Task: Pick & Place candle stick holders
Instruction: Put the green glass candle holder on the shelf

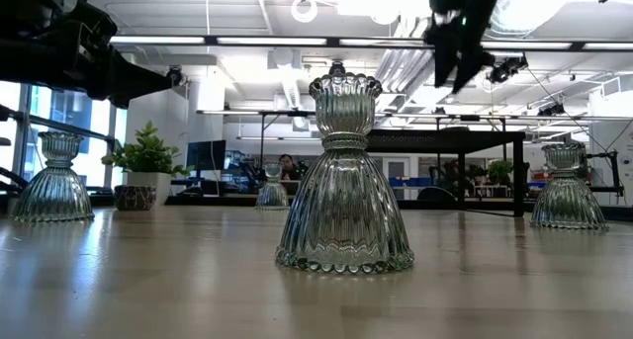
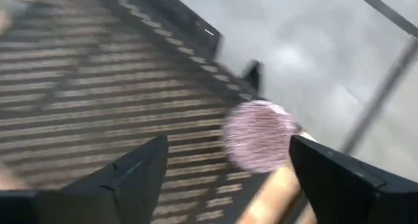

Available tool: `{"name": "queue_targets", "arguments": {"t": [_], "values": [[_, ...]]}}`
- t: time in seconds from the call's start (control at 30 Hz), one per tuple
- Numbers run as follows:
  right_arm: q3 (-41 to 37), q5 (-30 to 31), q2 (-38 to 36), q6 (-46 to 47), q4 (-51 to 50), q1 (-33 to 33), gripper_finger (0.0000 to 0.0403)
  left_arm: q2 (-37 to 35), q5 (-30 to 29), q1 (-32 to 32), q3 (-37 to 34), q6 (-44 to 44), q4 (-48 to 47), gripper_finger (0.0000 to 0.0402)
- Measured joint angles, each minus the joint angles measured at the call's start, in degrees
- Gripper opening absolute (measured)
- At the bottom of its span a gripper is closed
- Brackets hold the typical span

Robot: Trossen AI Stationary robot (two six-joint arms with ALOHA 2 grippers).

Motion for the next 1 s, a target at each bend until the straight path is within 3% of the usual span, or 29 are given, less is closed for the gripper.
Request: {"name": "queue_targets", "arguments": {"t": [0.13, 0.33, 0.43, 0.63, 0.77, 0.87, 1.0], "values": [[-6.23, -1.97, -7.55, 0.6, 5.88, 7.85, 0.0226, 0.0, 0.75, 0.0, 0.0, -0.05, -0.03, 0.0], [-26.09, -1.56, -21.76, 6.15, 22.06, 22.68, 0.0074, 0.0, 1.57, -0.01, 0.0, -0.47, -0.97, 0.0], [-34.39, 4.72, -27.6, 10.33, 25.92, 32.45, 0.0013, 0.0, 1.51, -0.02, 0.0, -0.47, -0.95, 0.0], [-44.25, 25.0, -31.65, 21.37, 34.04, 53.62, 0.0029, 0.0, -0.86, -0.02, 0.0, -0.42, -0.84, 0.0], [-48.52, 30.11, -31.58, 23.47, 43.77, 63.02, 0.0008, 0.0, -1.38, -0.02, 0.0, -0.07, -0.84, 0.0], [-48.58, 32.65, -31.58, 28.49, 41.8, 68.46, 0.0003, 0.0, -1.09, -0.02, 0.0, -0.07, -0.84, 0.0], [-45.18, 37.08, -30.43, 38.75, 30.62, 74.83, 0.0001, 0.0, -1.11, -0.02, 0.0, -0.07, -1.12, 0.0]]}}
